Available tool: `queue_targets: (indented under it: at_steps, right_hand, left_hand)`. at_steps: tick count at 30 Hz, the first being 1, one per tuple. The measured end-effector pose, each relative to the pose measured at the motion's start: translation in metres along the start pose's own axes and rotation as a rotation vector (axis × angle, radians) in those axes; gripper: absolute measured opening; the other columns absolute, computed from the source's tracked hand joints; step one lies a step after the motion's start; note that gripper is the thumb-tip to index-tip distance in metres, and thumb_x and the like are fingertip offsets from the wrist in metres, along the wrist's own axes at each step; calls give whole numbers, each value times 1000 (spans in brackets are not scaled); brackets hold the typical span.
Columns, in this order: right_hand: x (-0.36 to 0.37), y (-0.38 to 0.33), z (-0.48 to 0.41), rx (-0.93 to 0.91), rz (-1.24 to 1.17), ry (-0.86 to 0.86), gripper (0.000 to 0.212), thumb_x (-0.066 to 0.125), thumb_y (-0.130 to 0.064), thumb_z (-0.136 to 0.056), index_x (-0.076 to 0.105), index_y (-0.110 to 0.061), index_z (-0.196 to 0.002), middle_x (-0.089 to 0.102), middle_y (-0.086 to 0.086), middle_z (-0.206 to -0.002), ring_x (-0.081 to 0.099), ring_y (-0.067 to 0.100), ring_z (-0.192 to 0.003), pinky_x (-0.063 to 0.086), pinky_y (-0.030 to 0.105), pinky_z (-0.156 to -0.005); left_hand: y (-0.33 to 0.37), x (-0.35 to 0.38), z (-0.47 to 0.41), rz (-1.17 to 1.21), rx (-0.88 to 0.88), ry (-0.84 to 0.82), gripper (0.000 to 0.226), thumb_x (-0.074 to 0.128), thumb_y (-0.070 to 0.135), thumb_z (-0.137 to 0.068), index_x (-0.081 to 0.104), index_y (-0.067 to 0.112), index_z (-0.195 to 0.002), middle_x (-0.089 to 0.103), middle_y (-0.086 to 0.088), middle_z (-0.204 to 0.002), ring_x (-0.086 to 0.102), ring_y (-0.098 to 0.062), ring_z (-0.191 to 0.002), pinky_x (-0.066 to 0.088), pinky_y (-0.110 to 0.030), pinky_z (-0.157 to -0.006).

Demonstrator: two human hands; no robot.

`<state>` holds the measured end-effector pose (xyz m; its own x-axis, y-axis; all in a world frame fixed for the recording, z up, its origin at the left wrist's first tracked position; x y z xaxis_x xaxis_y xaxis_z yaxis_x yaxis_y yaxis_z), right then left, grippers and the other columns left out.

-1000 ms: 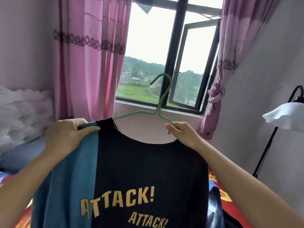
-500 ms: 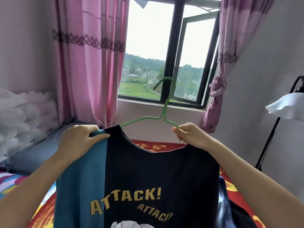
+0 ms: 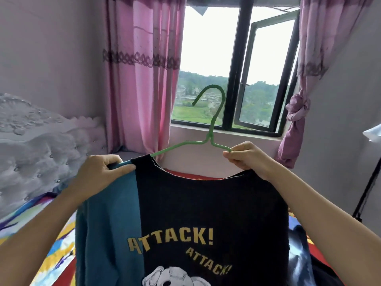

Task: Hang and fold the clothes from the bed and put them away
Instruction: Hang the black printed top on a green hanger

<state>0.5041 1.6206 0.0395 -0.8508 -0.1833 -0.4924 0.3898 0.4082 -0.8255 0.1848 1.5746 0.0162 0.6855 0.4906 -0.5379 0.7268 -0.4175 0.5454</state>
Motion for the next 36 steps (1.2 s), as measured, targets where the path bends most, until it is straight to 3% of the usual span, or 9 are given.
queue_targets:
  at_steps: [4,7,10,15,21,23,26,31,36]
  right_hand:
    - [19,-13,29,-40,-16,-120,52,56,-11,-91,37,-16,-44,28,-8,-42,20,6,-40,21,12,-41]
    - [34,-16,50,-41,-31,-184,52,56,-14,-91,35,-17,-44,26,-8,-43,20,6,-39,21,13,-42]
    - [56,-22,69,-60,-28,-251,57,57,-17,-91,35,-23,-39,27,-10,-42,21,5,-39,20,14,-44]
    - [124,-49,104,-128,10,-409,49,58,-18,-91,37,-16,-47,27,-8,-44,21,7,-41,20,16,-43]
    - [237,-122,148,-297,-15,-706,55,57,-20,-92,37,-15,-41,33,-6,-35,25,8,-39,23,23,-48]
    - [281,-155,169,-373,-56,-797,59,56,-23,-92,38,-19,-36,34,-5,-31,26,8,-35,27,17,-45]
    - [349,-202,192,-385,-215,-883,60,56,-23,-92,40,-18,-35,34,-3,-32,26,7,-34,28,13,-44]
    - [468,-265,237,-302,-390,-1010,57,58,-20,-91,40,-19,-37,31,-3,-37,24,9,-36,23,15,-40]
    - [612,-327,329,-70,-572,-1173,53,58,-13,-91,43,-19,-40,28,-7,-39,22,6,-32,20,15,-32]
  left_hand:
    - [16,-27,50,-8,-53,93,48,62,27,-88,44,6,-48,33,7,-42,34,-6,-44,26,-13,-44]
    - [33,-43,88,-67,-74,119,59,64,41,-87,32,12,-46,28,7,-40,31,-7,-44,24,-16,-46]
    - [44,-70,127,-96,-133,185,55,47,60,-73,23,17,-47,20,7,-41,26,-8,-42,21,-24,-47]
    - [56,-140,212,-257,-284,349,52,49,49,-78,17,18,-52,15,5,-46,23,-11,-43,22,-35,-53]
    - [55,-260,326,-440,-559,594,58,45,48,-80,38,0,-48,33,-17,-47,33,-9,-47,28,-38,-54]
    - [58,-308,374,-536,-683,725,64,43,51,-80,51,-7,-56,45,-28,-55,45,-27,-55,32,-35,-56]
    - [69,-375,436,-719,-810,819,60,51,49,-91,62,-6,-69,57,-24,-66,56,-36,-66,40,-38,-60]
    - [71,-479,527,-877,-922,786,28,59,30,-91,68,12,-109,63,-16,-109,53,-36,-108,46,-42,-89]
    - [104,-579,639,-926,-978,929,28,58,19,-91,63,10,-117,59,-14,-120,52,-29,-110,42,-40,-93]
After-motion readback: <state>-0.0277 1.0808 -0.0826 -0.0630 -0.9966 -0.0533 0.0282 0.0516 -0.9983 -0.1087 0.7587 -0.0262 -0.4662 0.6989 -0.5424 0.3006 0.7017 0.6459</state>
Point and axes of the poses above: each hand's wrist, its own z-axis away from the middle knuckle, its own x-axis out of the palm, y = z × x, the point moved 10 cm from there along -z, towards the middle knuckle
